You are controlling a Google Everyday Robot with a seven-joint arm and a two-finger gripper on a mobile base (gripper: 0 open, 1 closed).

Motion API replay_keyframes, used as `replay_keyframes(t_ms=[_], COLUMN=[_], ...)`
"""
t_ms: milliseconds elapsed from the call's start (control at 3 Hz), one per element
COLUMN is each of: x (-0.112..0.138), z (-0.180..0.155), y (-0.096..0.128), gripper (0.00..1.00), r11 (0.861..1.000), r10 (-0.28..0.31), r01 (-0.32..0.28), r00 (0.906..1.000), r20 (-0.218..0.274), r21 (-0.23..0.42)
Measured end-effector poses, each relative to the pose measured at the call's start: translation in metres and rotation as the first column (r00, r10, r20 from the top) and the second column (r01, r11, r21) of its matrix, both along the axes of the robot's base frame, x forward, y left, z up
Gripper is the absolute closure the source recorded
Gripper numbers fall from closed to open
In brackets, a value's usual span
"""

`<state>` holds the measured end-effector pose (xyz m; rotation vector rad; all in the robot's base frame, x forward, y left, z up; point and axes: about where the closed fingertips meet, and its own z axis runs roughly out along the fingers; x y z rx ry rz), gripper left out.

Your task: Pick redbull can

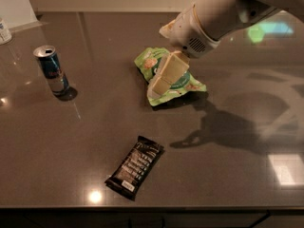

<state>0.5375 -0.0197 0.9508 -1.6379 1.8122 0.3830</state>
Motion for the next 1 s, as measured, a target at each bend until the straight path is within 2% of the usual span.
replay_keyframes(t_ms=[333,1000], x=[0.017,0.054], z=[-0.008,-0.03], y=[0.041,0.119], gripper=[0.0,0.0], r11=[0.996,0.972], r10=[0.013,0.019], r01=[-0.014,-0.02], r00=[0.9997,0.9998], r20=[0.02,0.006], r21=[0.087,0.236])
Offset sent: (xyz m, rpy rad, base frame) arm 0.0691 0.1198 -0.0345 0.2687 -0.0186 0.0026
